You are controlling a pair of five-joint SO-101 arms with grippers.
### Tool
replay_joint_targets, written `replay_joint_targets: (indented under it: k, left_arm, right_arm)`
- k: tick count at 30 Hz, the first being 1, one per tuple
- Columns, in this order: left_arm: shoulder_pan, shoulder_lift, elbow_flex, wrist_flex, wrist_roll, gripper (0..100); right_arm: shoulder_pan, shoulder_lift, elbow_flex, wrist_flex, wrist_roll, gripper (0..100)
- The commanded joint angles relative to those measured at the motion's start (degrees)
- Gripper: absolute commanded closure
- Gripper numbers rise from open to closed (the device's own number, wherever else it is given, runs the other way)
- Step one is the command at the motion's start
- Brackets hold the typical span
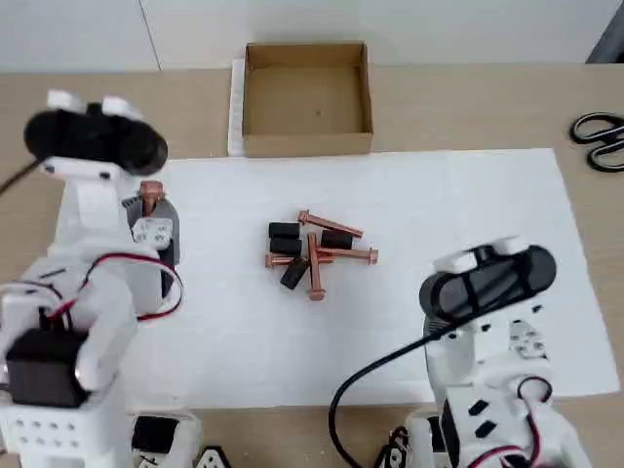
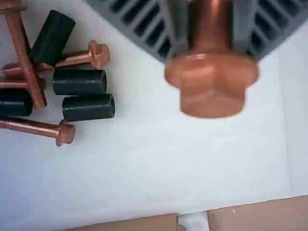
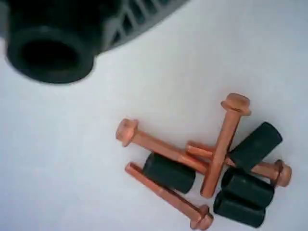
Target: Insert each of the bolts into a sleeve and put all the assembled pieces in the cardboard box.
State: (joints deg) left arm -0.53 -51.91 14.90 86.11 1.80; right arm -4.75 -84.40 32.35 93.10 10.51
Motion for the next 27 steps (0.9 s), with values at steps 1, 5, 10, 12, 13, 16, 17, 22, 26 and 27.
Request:
replay_joint_targets:
  k: [1,5,10,12,13,16,17,22,26,27]
  left_arm:
    - [0.4,-6.1,6.2,-4.9,-0.4,99]
    - [0.4,-11.8,13.3,-8.3,-0.4,99]
    - [0.4,-17.0,18.6,-10.1,-6.5,99]
    - [0.4,-18.2,19.6,-10.0,-6.5,99]
    - [0.4,-18.6,20.3,-9.8,-6.5,99]
    - [0.0,-20.0,22.5,-10.0,-6.5,99]
    - [-0.1,-20.6,22.9,-10.1,-6.5,99]
    - [0.3,-23.2,23.3,-11.1,-6.4,99]
    - [0.3,-24.9,23.3,-13.8,-6.3,99]
    - [0.3,-25.5,23.3,-13.8,-6.3,99]
  right_arm:
    - [-0.4,-5.8,4.0,-4.9,-1.9,99.5]
    - [-0.4,-15.1,8.7,-8.1,-4.5,99.5]
    - [0.0,-19.7,14.9,-8.1,-4.7,99.4]
    - [0.0,-19.5,14.9,-8.7,-4.7,99.4]
    - [-0.2,-19.5,14.9,-9.3,-4.7,99.4]
    - [-0.4,-19.5,15.0,-11.2,-4.8,99.4]
    - [-0.4,-19.5,15.0,-12.0,-4.8,99.4]
    - [-0.5,-19.5,15.1,-14.3,-6.4,99.4]
    - [-2.6,-19.5,15.1,-16.6,-14.1,99.4]
    - [-4.2,-19.5,15.0,-16.9,-15.6,99.4]
